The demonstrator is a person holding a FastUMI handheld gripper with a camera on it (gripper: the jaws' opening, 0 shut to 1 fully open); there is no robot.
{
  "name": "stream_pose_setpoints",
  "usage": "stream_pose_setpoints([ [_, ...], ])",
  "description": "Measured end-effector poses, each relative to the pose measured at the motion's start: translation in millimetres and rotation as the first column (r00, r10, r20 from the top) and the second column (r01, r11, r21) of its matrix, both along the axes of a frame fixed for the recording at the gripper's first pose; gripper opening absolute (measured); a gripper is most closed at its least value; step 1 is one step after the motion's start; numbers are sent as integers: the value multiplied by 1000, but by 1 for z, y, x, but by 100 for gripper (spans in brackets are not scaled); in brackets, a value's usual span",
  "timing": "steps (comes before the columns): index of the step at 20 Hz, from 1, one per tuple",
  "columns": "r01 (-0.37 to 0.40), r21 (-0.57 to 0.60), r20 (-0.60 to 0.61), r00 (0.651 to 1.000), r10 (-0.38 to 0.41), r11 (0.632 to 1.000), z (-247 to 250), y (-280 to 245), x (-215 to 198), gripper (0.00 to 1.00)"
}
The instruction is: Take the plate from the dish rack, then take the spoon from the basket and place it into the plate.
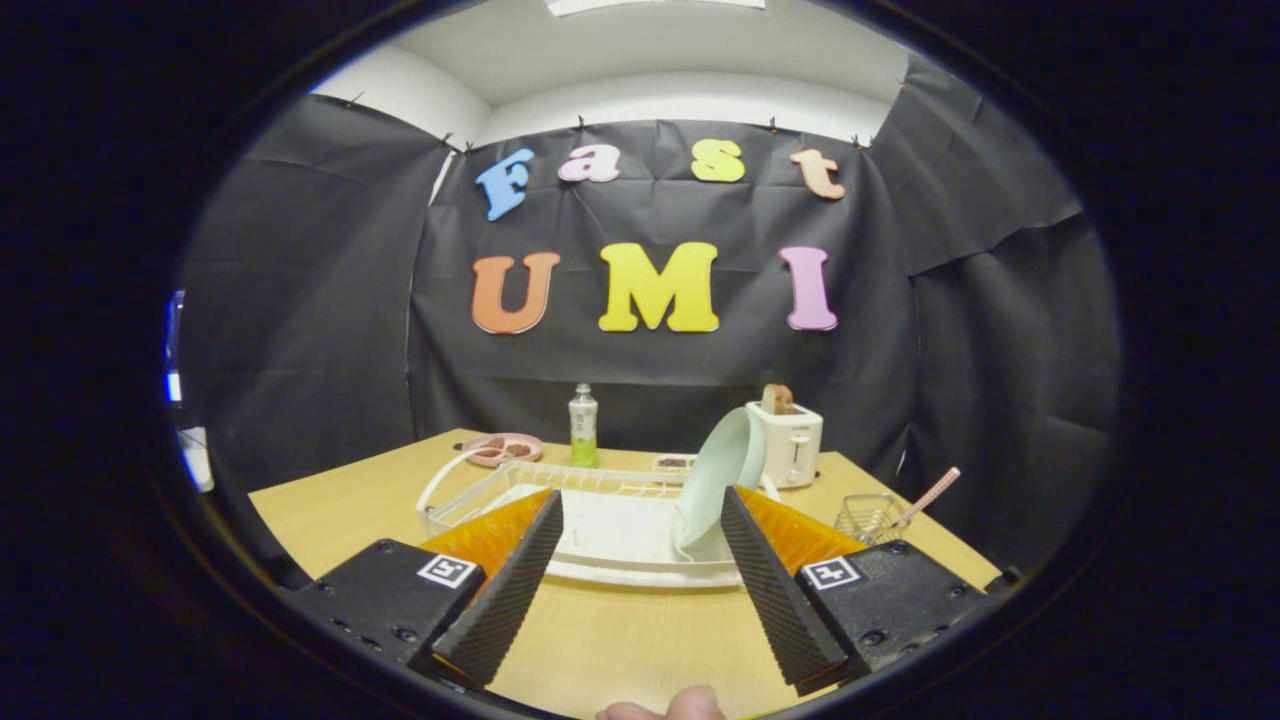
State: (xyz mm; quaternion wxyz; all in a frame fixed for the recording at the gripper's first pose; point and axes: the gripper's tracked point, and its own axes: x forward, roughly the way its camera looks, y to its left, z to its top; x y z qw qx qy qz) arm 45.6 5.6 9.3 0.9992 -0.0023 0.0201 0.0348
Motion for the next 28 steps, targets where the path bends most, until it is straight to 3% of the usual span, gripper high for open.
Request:
stream_pose_setpoints([
  [4,1,18,-2,1000,-1,1000,28,-33,12,100],
  [10,-59,-4,-67,996,59,998,65,-68,50,100],
  [15,-81,6,-197,977,81,997,79,-88,99,100],
  [21,-127,-8,-414,903,112,992,76,-81,150,100],
  [28,-79,-8,-606,793,58,997,43,-87,196,100],
])
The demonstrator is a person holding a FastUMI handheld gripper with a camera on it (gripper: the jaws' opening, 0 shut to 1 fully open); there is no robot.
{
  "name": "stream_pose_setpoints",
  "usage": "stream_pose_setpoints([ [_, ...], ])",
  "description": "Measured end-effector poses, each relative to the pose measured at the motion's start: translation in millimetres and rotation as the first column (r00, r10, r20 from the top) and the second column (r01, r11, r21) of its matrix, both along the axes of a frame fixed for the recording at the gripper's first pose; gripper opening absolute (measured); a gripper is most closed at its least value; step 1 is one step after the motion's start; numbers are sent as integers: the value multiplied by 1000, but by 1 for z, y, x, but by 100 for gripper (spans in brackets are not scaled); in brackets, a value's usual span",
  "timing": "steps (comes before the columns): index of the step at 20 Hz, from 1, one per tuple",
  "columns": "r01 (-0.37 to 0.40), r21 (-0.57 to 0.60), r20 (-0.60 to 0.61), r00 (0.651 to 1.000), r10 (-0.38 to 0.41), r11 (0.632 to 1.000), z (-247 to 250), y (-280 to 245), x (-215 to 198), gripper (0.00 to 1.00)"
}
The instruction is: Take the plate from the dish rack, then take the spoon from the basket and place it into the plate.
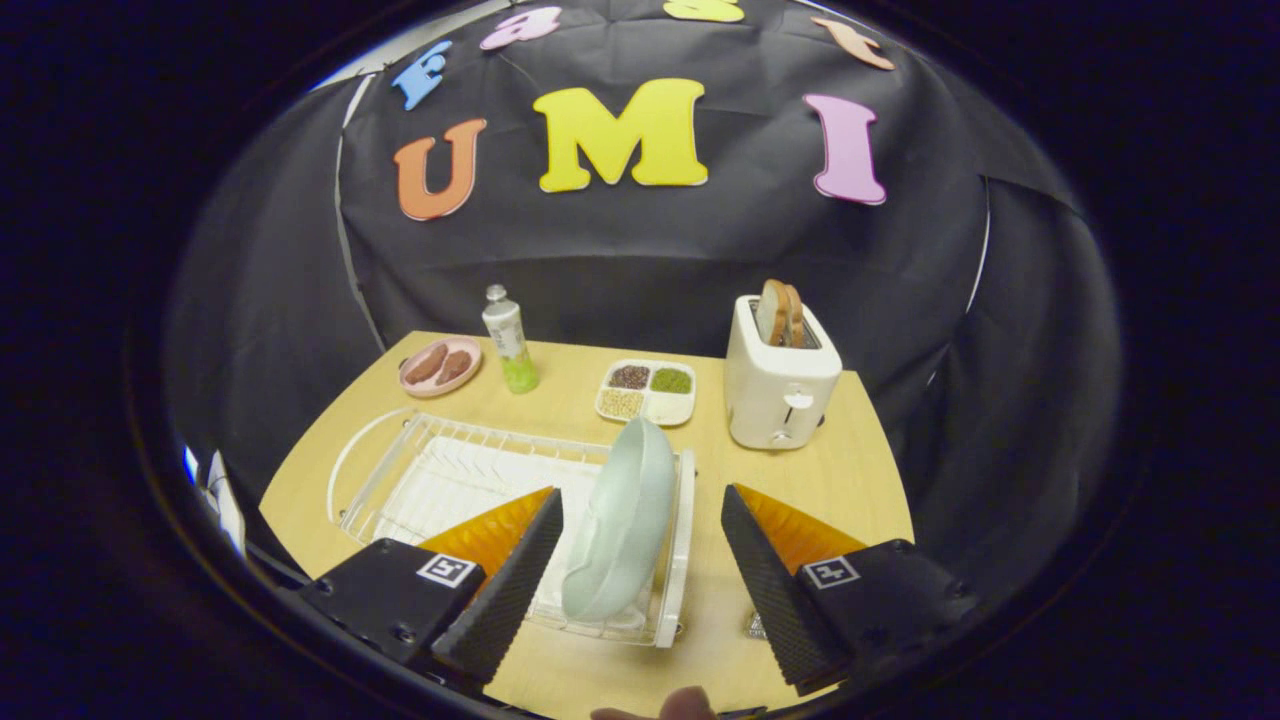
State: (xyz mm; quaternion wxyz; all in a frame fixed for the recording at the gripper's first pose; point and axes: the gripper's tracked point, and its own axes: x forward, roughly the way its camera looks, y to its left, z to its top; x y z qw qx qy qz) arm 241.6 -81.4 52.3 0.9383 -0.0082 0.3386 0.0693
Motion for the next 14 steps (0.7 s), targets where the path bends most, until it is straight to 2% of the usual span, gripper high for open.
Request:
stream_pose_setpoints([
  [7,53,98,-199,979,-33,994,-39,7,28,99],
  [13,67,154,-304,952,-17,986,-55,29,33,77],
  [14,74,150,-320,947,-22,986,-60,31,34,70],
])
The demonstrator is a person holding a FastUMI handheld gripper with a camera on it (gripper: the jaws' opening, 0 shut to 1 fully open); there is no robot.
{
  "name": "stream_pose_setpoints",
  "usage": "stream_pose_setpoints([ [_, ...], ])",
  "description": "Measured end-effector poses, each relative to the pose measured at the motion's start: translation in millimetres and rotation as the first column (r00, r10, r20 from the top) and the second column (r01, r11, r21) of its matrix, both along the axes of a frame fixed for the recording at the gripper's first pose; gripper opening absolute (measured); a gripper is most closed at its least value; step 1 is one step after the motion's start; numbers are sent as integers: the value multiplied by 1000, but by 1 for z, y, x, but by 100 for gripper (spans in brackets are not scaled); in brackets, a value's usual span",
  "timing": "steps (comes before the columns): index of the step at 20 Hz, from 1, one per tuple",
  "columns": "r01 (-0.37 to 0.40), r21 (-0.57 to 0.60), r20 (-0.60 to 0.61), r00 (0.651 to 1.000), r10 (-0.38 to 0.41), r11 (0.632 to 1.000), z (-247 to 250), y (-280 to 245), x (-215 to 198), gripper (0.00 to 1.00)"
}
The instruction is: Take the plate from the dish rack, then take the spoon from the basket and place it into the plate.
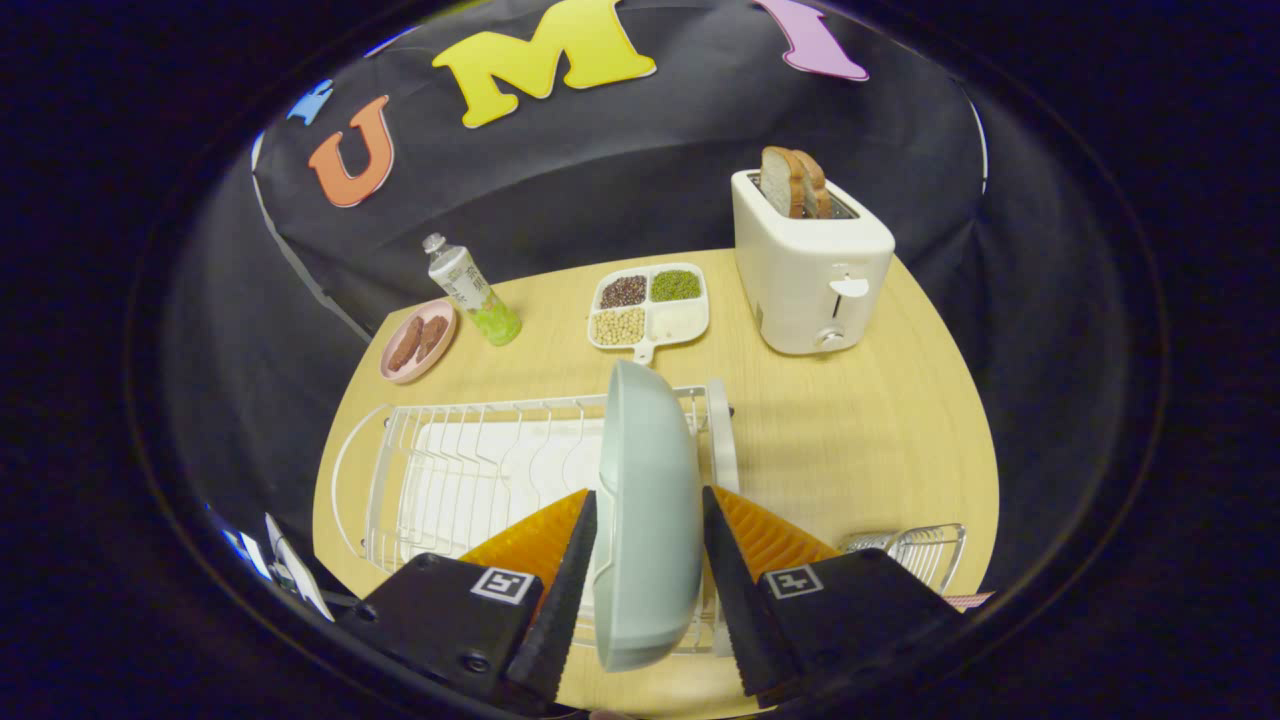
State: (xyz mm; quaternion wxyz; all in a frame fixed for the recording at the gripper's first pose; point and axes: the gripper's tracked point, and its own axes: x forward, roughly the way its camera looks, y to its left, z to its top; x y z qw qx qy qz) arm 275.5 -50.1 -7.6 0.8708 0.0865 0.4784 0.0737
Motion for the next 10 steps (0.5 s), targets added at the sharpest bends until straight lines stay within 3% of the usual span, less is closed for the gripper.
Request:
stream_pose_setpoints([
  [4,33,12,-71,997,-33,999,-10,16,-4,50],
  [10,99,-123,-73,991,-108,987,-5,11,-3,42],
])
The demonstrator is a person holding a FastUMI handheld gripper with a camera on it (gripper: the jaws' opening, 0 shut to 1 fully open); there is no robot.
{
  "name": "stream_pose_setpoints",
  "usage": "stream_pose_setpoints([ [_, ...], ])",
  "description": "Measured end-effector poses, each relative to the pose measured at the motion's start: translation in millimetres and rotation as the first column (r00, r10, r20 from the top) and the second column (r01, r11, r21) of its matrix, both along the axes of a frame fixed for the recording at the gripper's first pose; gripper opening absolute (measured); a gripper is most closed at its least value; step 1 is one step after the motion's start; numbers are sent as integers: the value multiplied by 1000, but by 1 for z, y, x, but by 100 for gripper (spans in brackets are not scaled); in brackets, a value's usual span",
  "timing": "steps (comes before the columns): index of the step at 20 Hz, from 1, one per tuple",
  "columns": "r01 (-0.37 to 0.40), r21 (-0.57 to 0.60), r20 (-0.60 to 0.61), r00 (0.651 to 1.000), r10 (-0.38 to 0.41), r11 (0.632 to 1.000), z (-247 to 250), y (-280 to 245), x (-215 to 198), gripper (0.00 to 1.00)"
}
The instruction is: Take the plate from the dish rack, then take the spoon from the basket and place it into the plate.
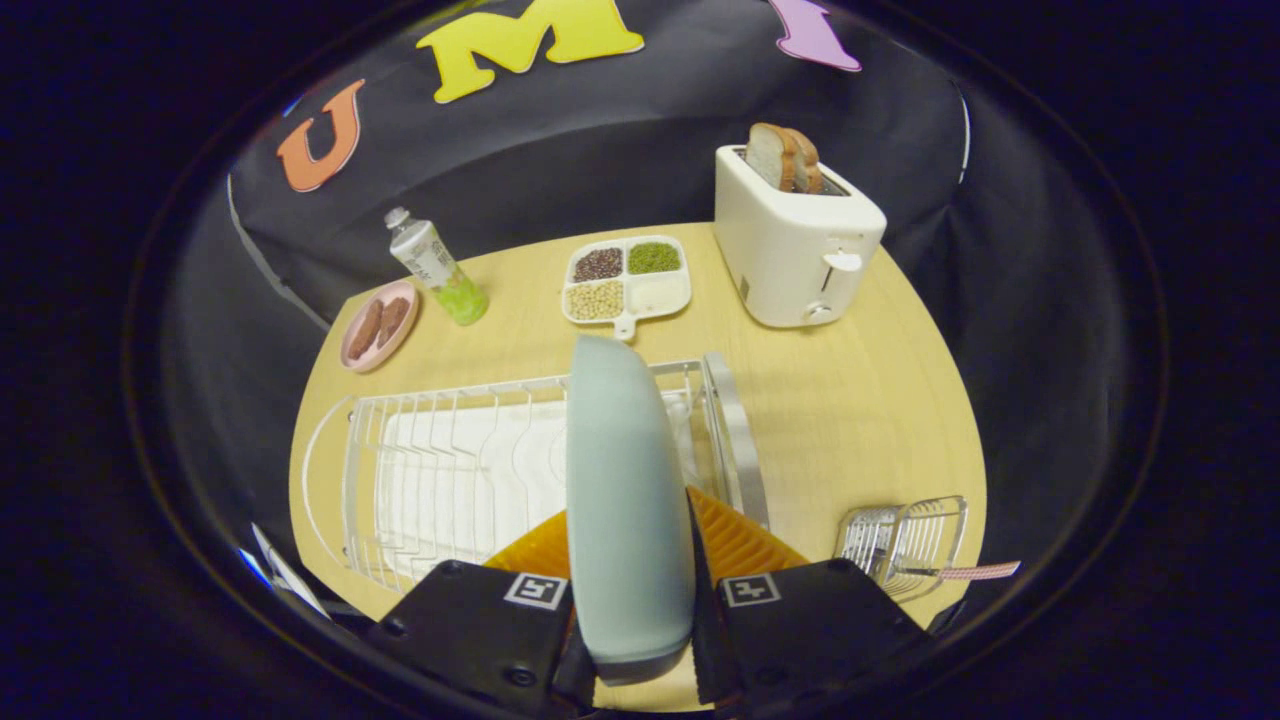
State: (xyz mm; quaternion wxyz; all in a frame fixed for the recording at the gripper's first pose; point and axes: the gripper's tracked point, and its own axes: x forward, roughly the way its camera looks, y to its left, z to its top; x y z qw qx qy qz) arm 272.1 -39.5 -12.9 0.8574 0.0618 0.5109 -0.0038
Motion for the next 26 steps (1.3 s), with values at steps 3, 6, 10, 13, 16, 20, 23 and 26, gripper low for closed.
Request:
stream_pose_setpoints([
  [3,56,-101,39,998,-52,993,15,-11,2,39],
  [6,93,-203,100,992,-74,975,39,-21,4,37],
  [10,68,-164,136,990,-45,984,59,-8,-13,36],
  [13,54,-103,150,988,-38,993,65,4,-31,36],
  [16,37,-30,191,981,-30,999,65,16,-56,36],
  [20,-1,56,203,979,-10,998,48,31,-100,36],
  [23,-24,127,221,975,-5,992,31,35,-132,36],
  [26,-35,148,249,969,-3,988,13,36,-161,36],
])
